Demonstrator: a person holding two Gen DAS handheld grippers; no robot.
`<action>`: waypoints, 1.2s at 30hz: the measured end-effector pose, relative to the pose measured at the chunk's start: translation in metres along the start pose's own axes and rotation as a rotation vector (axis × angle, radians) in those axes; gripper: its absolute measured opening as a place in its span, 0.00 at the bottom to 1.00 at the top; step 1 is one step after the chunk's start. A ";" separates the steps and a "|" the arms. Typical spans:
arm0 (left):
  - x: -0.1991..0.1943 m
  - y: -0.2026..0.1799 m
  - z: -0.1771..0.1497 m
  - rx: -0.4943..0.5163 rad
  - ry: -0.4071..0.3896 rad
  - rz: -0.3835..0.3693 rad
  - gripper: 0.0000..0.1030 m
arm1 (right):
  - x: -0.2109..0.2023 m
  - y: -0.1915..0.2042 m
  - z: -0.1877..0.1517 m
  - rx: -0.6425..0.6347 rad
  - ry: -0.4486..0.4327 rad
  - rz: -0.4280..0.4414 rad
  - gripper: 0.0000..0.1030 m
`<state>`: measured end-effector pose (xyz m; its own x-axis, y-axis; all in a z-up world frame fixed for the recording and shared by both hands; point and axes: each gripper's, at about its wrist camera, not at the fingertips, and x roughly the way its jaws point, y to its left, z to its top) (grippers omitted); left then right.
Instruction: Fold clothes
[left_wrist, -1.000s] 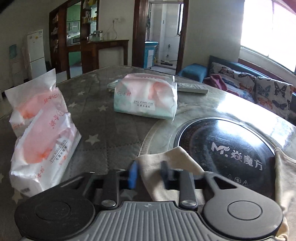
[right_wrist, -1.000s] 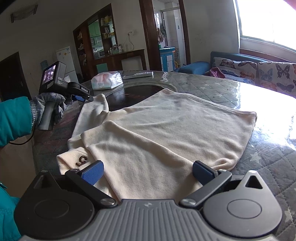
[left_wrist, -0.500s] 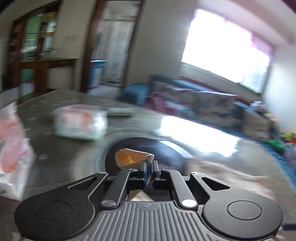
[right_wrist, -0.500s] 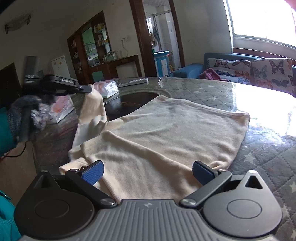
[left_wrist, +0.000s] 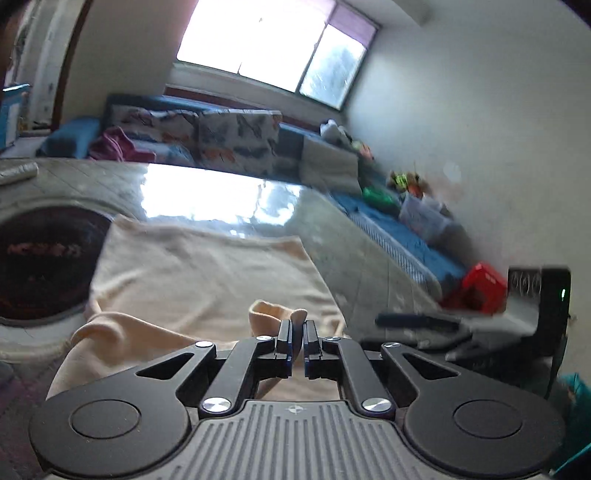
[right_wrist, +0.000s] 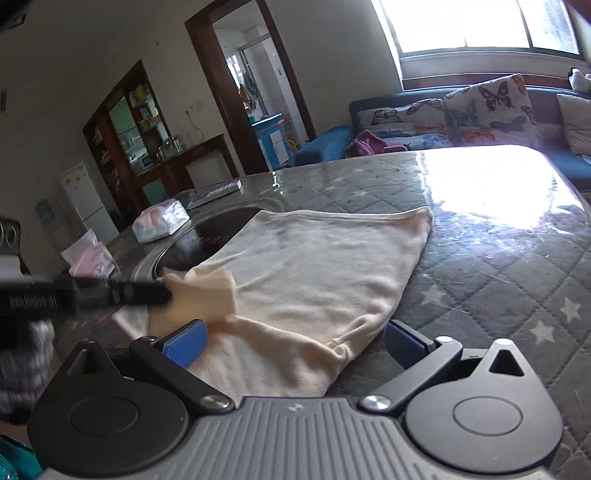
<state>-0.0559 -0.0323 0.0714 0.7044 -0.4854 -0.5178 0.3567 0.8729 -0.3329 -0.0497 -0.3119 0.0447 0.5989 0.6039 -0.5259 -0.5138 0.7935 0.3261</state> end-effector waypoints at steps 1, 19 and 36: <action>-0.001 0.001 -0.001 0.009 0.008 0.000 0.09 | -0.001 0.000 0.000 -0.001 -0.006 -0.003 1.00; -0.054 0.057 -0.029 0.025 0.019 0.377 0.43 | 0.023 0.043 -0.007 -0.133 0.126 0.174 0.66; -0.061 0.079 -0.054 -0.028 0.093 0.417 0.43 | 0.027 0.044 -0.020 -0.123 0.207 0.177 0.15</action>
<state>-0.1033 0.0633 0.0342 0.7260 -0.0948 -0.6812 0.0351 0.9943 -0.1009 -0.0679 -0.2624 0.0291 0.3616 0.6942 -0.6223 -0.6771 0.6544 0.3366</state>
